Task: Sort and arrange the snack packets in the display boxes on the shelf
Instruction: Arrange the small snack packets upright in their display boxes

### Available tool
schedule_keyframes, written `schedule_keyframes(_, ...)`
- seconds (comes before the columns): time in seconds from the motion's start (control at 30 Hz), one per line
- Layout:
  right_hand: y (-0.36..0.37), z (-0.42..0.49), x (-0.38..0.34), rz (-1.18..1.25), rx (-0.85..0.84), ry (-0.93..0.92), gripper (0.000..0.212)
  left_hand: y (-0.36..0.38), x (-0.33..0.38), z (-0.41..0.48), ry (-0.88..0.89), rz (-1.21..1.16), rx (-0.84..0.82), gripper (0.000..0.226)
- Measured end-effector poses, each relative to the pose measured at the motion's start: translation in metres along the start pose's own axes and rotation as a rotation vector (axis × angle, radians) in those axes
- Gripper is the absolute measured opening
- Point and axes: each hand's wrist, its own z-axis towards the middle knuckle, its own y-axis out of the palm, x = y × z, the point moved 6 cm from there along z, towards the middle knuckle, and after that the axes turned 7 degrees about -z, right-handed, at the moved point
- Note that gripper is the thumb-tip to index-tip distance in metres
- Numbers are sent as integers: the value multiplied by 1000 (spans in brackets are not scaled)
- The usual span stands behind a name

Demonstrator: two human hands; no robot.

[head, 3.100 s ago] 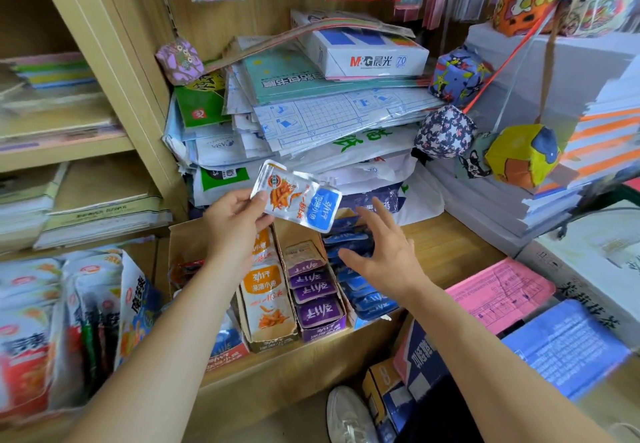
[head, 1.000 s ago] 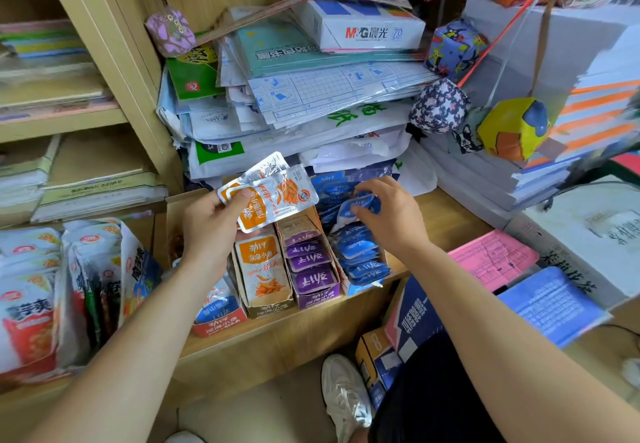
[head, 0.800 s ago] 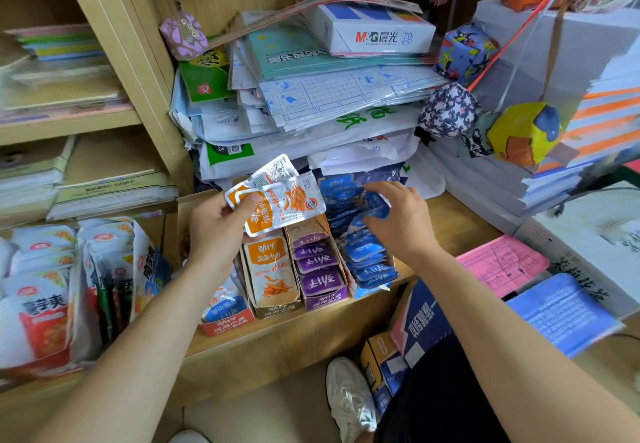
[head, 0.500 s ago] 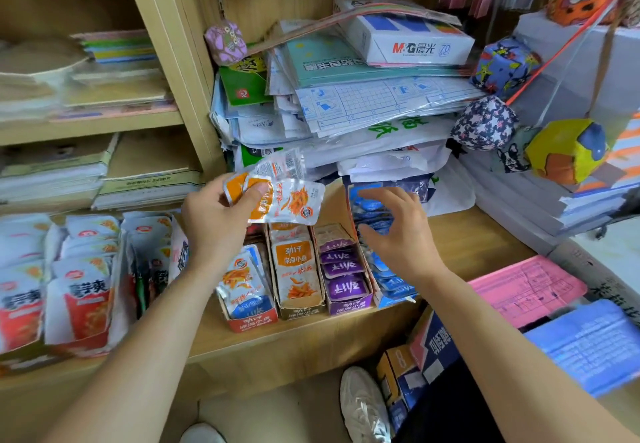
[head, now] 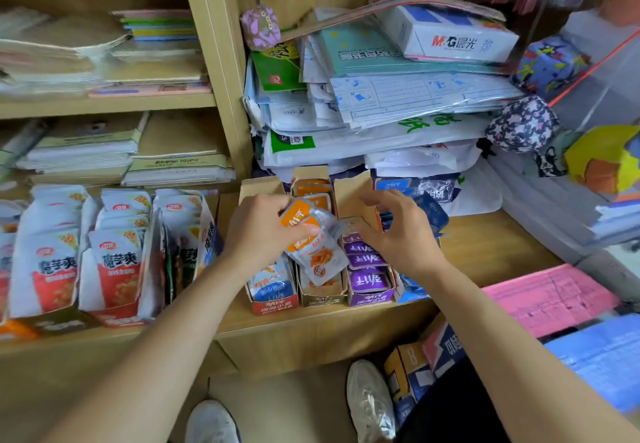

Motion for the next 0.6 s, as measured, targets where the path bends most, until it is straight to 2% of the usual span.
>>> schedule_keyframes(0.13, 21, -3, -14, -37, -140, -59, 60, 10, -7, 6, -61, 55, -60, 28)
schedule_keyframes(0.23, 43, 0, -22, -98, -211, -107, 74, 7, -10, 10, -99, -97, -102, 31)
schedule_keyframes(0.3, 53, 5, -23, -142, -195, -107, 71, 4, -11, 9, -134, -262, -137, 37)
schedule_keyframes(0.4, 59, 11, -20, -186, -139, -60, 48, -5, -10, 5, -167, -388, -194, 37)
schedule_keyframes(0.47, 61, 11, -16, -227, -145, 8, 41, -21, -16, 5, -119, -291, -171, 38)
schedule_keyframes(0.53, 58, 12, -12, -251, -127, 78, 46, -39, -25, 3, -71, -36, -123, 43)
schedule_keyframes(0.6, 54, 13, -13, -271, -93, 90, 54, -47, -32, -5, -18, 249, -184, 47)
